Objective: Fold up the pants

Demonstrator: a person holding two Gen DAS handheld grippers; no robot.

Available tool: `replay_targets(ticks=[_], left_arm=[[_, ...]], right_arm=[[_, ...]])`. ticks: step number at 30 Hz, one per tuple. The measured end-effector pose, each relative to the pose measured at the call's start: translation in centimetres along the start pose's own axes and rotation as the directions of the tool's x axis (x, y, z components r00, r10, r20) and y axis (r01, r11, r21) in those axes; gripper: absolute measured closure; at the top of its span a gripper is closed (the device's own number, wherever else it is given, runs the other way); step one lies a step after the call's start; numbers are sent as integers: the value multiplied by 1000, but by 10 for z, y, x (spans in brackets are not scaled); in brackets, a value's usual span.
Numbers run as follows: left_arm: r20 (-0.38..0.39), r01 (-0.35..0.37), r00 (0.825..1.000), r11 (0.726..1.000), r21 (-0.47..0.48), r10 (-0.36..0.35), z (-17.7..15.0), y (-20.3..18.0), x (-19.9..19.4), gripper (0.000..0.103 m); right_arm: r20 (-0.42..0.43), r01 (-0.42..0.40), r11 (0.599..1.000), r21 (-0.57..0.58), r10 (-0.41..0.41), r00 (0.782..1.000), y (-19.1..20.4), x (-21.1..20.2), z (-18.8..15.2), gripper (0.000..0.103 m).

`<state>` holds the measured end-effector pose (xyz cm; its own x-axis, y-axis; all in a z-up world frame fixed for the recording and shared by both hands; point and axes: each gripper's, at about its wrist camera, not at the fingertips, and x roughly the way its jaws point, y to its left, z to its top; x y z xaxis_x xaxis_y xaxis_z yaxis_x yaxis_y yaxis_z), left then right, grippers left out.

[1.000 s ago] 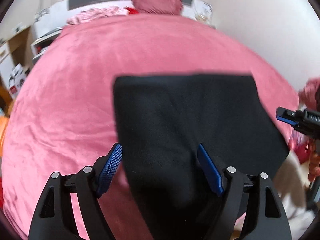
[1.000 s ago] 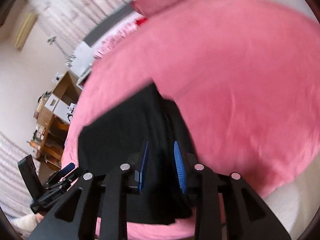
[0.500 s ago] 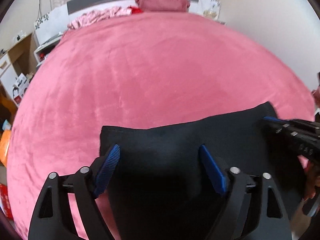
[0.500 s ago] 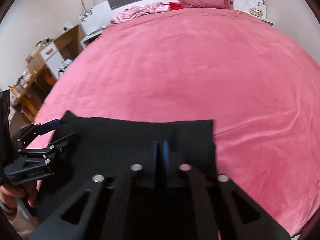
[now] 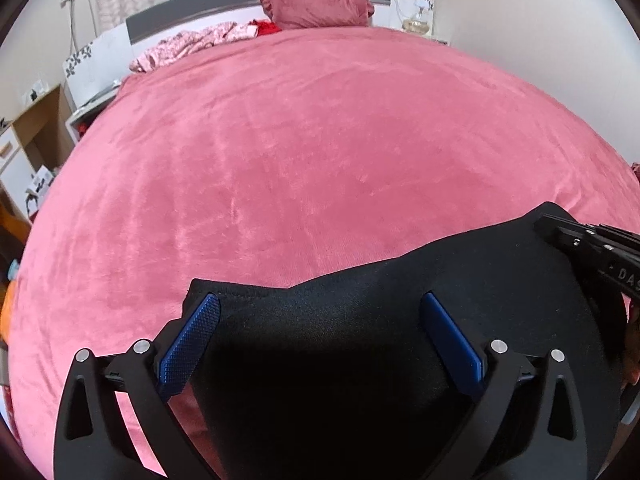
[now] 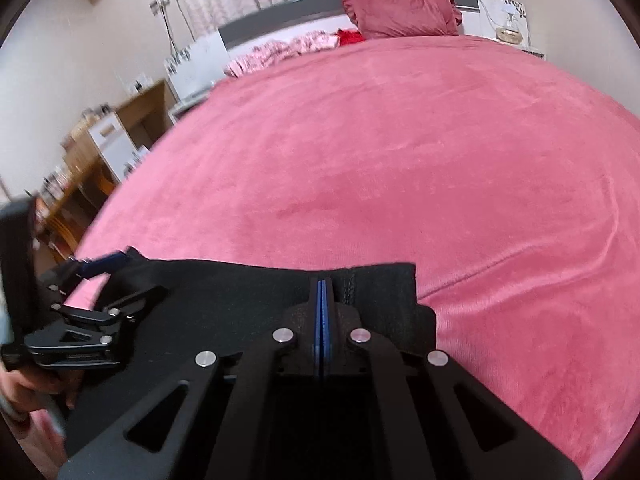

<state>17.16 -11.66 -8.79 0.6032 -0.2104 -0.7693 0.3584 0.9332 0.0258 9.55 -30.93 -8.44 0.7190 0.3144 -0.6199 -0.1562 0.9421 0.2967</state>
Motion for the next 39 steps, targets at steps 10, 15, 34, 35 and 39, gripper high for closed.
replay_targets(ticks=[10,15,34,35,39], left_arm=[[-46,155,983,931,-329,-180,-80,27,-62,3],[-61,213,964,891,-400,-258,-103,35,-76,3],[-131,234,954,946,-225,-268,-100,-11,-70,3],[-140,261,941,925,-275,-307,-100,-4,-68,3],[-122,296,927,890,-346,-356,-98,10,-74,3]], right_arm=[[39,47,985,167,-55,998,-15,-100,-36,36],[-44,55,963,264,-45,998,-27,-113,-61,45],[-180,158,972,175,-126,976,-18,-102,-78,101],[-175,162,970,184,-130,976,-19,-104,-78,99],[-139,201,944,262,-170,976,-25,-116,-72,38]])
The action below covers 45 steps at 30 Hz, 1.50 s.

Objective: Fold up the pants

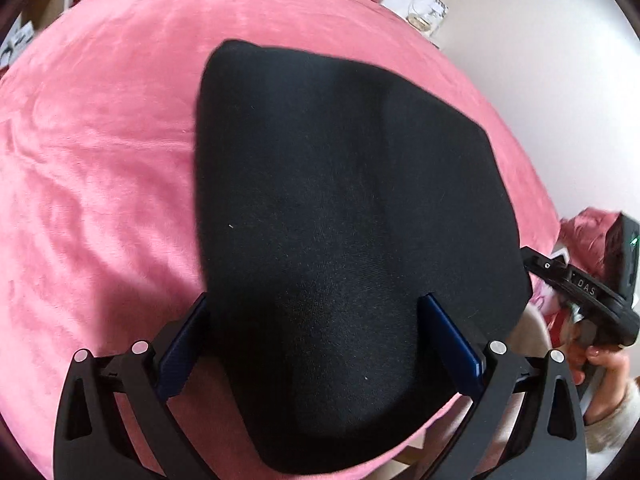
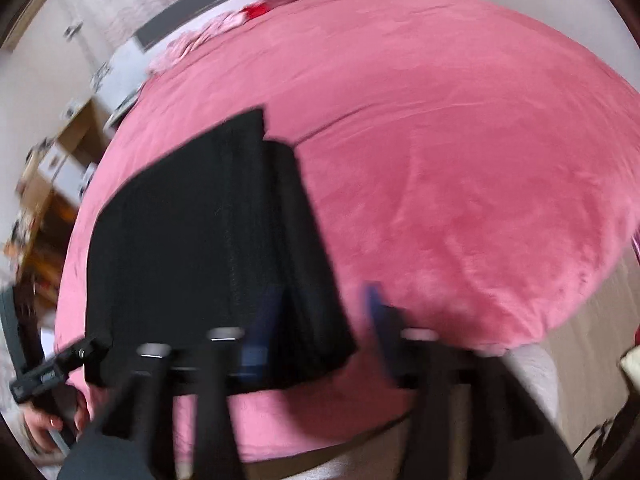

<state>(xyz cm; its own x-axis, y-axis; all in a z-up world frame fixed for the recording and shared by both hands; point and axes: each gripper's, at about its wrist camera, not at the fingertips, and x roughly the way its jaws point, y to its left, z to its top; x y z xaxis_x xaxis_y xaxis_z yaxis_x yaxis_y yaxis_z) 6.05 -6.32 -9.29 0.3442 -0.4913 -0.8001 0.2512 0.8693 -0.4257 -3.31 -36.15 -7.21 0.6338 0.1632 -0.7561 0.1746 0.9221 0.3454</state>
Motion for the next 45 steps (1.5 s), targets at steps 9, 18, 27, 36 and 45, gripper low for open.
replay_targets(ticks=[9,18,27,36,45], left_arm=[[147,41,989,992,-117,-23,4,22,-27,3],[94,58,995,986,-155,-43,0,43,-21,3],[35,102,994,994,-36,-100,-12,29,-13,3],[42,182,983,972,-146,-177,2,55,-12,3],[38,92,995,996,5,-92,6,36,3,3]], right_arm=[[-46,-166,978,126,173,984,-9,15,2,15],[-73,-209,960,184,225,972,-25,26,11,6],[-67,-343,905,251,370,927,-25,59,13,2],[-50,-438,874,210,457,888,-39,55,4,2],[-88,-350,930,110,360,929,-15,58,6,2]])
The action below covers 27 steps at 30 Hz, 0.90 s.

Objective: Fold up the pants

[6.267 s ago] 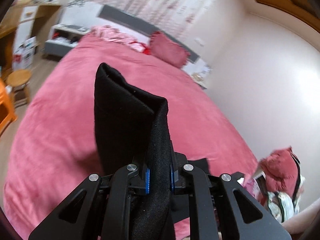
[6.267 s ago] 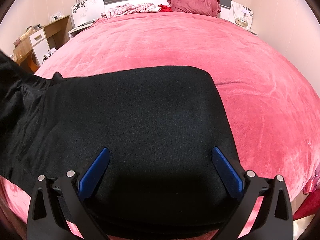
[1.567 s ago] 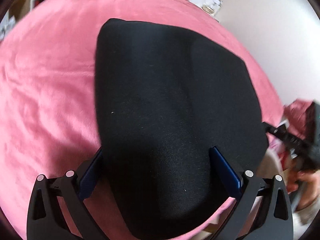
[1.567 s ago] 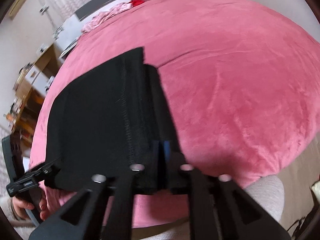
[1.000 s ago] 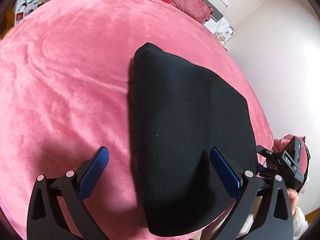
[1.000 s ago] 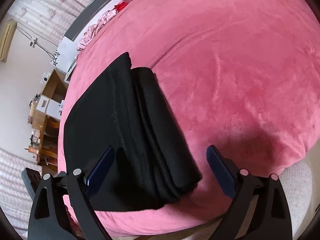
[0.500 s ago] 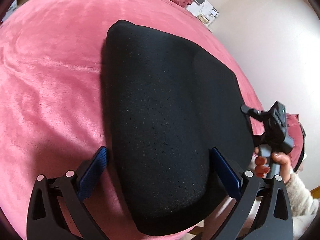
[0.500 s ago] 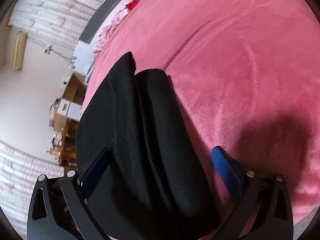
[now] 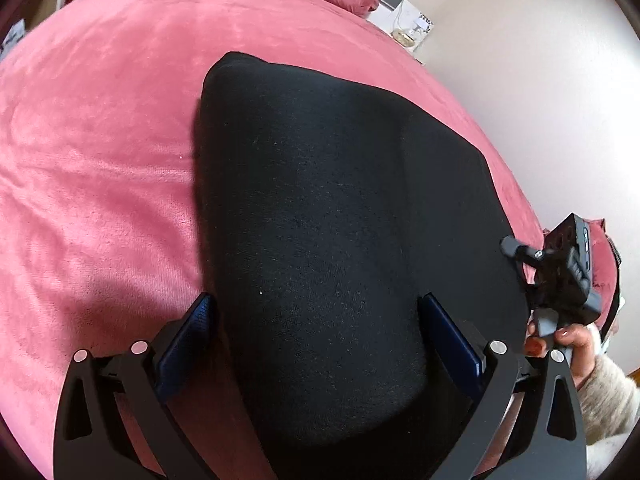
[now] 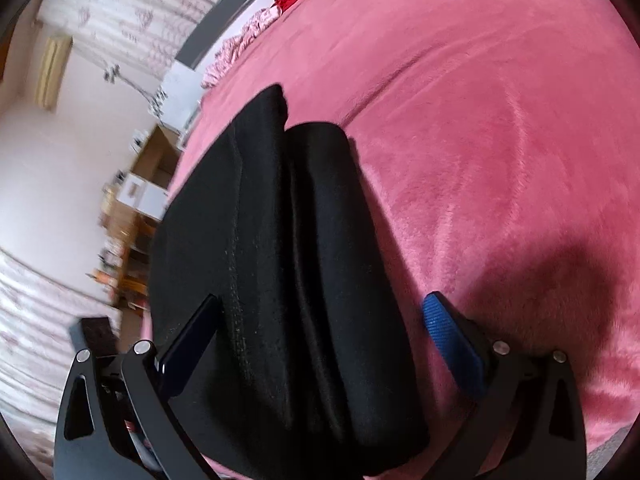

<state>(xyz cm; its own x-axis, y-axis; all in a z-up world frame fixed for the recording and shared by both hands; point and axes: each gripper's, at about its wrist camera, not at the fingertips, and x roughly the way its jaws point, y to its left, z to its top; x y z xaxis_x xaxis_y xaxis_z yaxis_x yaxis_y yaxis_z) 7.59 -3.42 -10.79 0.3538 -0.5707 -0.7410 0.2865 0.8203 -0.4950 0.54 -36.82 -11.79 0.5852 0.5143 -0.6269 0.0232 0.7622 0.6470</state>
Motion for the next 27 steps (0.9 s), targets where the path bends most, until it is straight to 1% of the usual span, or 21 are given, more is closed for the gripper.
replay_targets(ticks=[2,3,7,9,10,11,12,14,15,16,17,20,21,23,26,27], left_arm=[[-35,2,999,1000,-8,-2,5,2,2,3],[-45,0,999,1000,-6,-1,8,1,3,3],[-69,-6,998,1000,-2,6,10,-2,1,3],[-91,22,996,1000,8,-22,9,-6,2,3],[-107,47,993,999,23,-44,7,-11,2,3],[-112,50,993,998,38,-46,1,-10,0,3],[-107,39,994,997,66,-32,-4,-13,-1,3],[-93,27,995,996,85,-20,-5,-14,-2,5],[-93,34,995,997,73,-27,-5,-13,-2,6],[-92,41,995,998,51,-36,-3,-9,-4,10],[-88,44,995,999,28,-42,-1,-6,-6,17],[-78,47,996,999,6,-46,2,-3,-12,29],[-73,41,997,999,22,-39,2,-4,-14,30],[-57,21,998,997,69,-17,1,-9,-18,37],[-27,-9,1000,993,118,12,1,-19,-25,45],[-15,-24,1000,990,138,26,0,-25,-27,46]], right_arm=[[16,44,998,-34,-43,999,7,4,-2,2],[25,49,998,-35,-48,999,8,5,-3,2],[59,40,999,-22,-39,997,6,6,-5,2],[61,38,999,-22,-37,997,6,6,-6,2],[61,38,999,-22,-37,997,6,6,-6,2],[61,38,999,-21,-36,997,5,6,-7,2],[63,39,999,-22,-37,997,5,6,-7,2],[69,46,999,-29,-44,997,6,5,-4,4],[74,50,998,-37,-48,996,8,4,-5,10],[79,45,998,-46,-41,996,10,4,-5,22],[80,30,998,-53,-26,996,11,4,-5,23],[84,23,998,-58,-18,996,12,6,-5,26],[84,17,998,-54,-13,996,11,6,-5,26],[85,14,998,-53,-10,996,12,7,-5,27],[94,21,997,-68,-15,995,18,3,-10,34],[100,21,997,-69,-14,995,21,1,-11,36]])
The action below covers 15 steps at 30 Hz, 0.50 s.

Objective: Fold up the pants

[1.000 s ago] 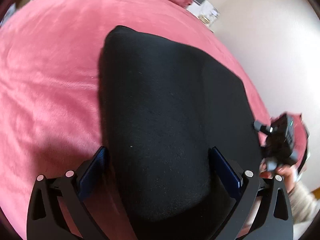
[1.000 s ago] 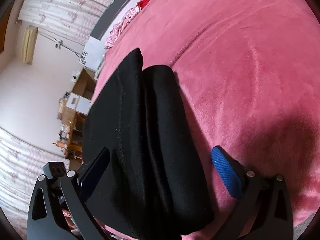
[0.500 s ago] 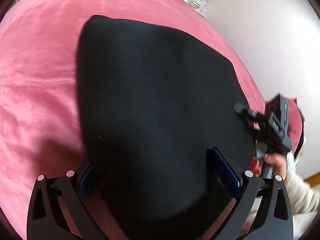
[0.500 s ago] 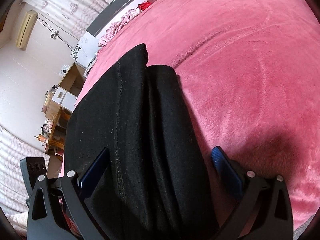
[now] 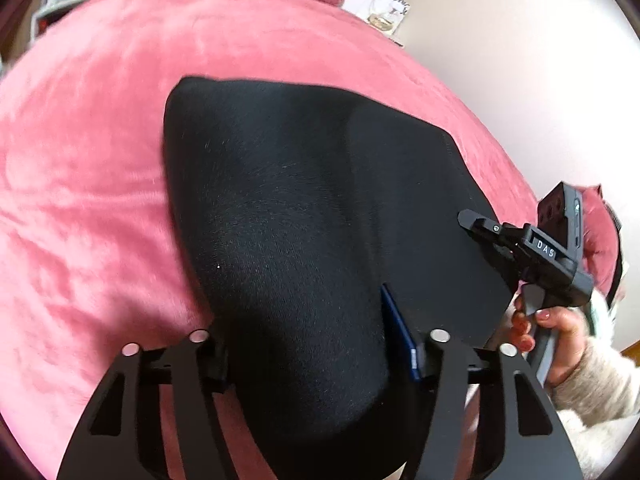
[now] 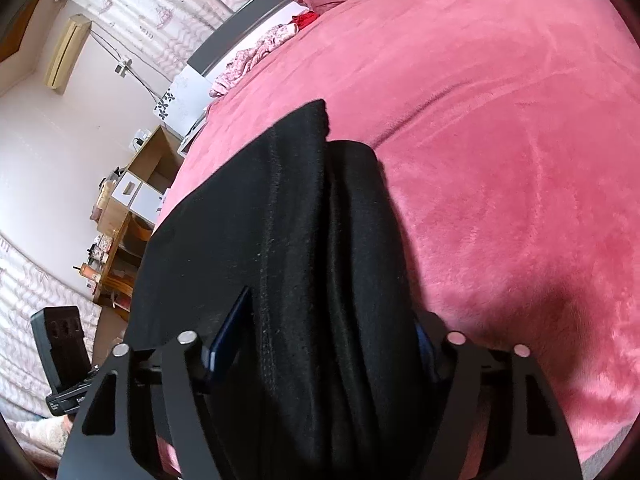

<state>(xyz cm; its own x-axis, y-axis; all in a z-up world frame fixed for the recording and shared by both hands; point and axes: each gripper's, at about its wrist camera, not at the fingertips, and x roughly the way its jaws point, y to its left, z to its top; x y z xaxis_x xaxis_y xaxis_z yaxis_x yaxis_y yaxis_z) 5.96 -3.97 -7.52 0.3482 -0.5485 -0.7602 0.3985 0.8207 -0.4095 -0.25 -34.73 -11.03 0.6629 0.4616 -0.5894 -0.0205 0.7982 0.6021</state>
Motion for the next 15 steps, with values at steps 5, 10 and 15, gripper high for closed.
replay_targets(ticks=[5,10,15], left_arm=[[57,-54,997,995,78,50,-2,-14,-15,52],[143,-113,985,988,107,97,5,-18,-37,53],[185,-144,974,988,50,133,11,4,-53,53]], right_arm=[[30,-24,1000,15,24,999,12,-11,-3,46],[30,-64,998,-21,65,997,32,-10,1,49],[39,-119,991,-64,122,992,57,3,17,50]])
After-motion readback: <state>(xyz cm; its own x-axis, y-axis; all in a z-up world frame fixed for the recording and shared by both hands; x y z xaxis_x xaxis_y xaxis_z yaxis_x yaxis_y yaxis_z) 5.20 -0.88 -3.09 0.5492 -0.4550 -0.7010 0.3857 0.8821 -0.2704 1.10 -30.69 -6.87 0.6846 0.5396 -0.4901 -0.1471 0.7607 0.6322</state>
